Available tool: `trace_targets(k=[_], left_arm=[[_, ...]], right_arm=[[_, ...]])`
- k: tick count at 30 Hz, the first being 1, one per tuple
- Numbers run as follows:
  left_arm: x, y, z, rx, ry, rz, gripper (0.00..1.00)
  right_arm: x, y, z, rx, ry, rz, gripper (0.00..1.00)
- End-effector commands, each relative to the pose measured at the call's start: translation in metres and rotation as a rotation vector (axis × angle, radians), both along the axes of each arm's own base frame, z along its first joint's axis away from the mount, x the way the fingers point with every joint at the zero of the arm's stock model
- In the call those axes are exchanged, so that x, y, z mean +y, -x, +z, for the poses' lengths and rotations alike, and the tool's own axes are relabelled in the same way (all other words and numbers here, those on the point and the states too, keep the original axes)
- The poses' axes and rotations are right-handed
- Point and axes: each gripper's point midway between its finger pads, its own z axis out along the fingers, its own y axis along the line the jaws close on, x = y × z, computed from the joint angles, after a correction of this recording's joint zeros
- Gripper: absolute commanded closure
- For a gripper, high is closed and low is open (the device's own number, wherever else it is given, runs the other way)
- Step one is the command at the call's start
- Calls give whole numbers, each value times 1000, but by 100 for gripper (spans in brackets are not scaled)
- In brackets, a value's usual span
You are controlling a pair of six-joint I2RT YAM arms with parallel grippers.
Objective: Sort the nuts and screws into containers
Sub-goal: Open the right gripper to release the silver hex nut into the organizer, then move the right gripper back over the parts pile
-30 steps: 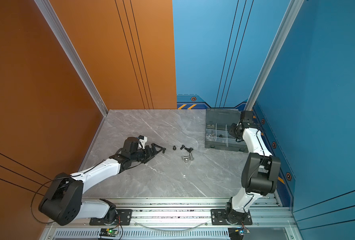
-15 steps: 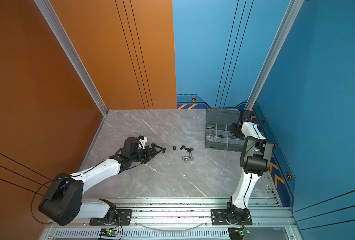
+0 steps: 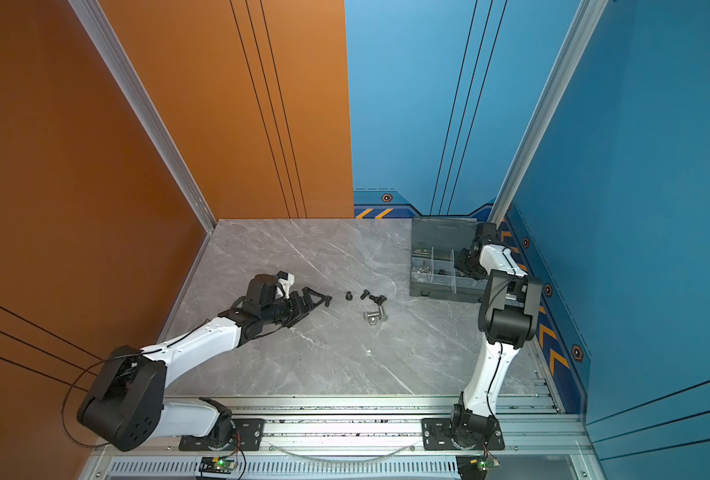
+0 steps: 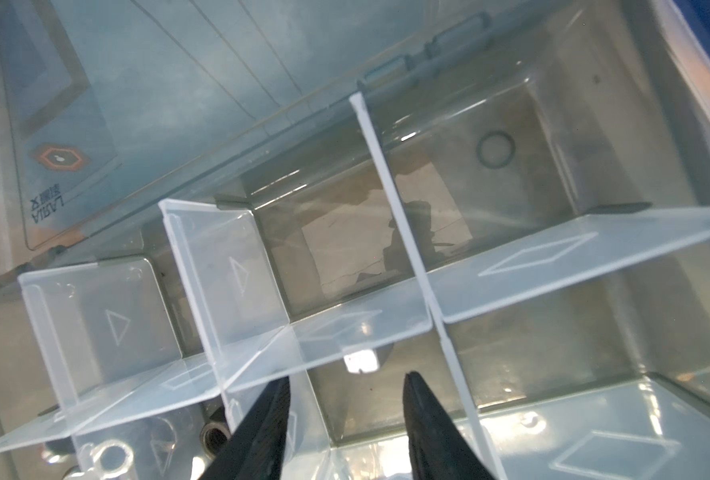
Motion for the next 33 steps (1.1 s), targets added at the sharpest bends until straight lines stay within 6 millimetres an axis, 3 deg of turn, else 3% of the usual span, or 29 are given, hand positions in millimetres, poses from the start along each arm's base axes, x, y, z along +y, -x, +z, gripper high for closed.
trace_targets(k=[1, 6, 9, 14, 18, 24, 33], left_arm=[[-1, -1, 10, -24, 4, -21, 2], [0, 1, 9, -20, 2, -20, 2], [0, 1, 8, -18, 0, -19, 2], [1, 1, 5, -14, -3, -18, 2], [1, 1, 3, -8, -4, -19, 2], [2, 3, 0, -5, -6, -17, 2], [2, 3, -2, 5, -5, -13, 2]], right_arm=[[14, 10, 42, -70, -27, 23, 51], [49, 33, 73, -128, -86, 83, 51], [80, 55, 87, -138, -111, 154, 50], [142, 99, 89, -115, -110, 293, 48], [197, 135, 76, -96, -116, 406, 48], [252, 175, 50, -66, -126, 504, 47], [278, 198, 6, -41, 1, 556, 48]])
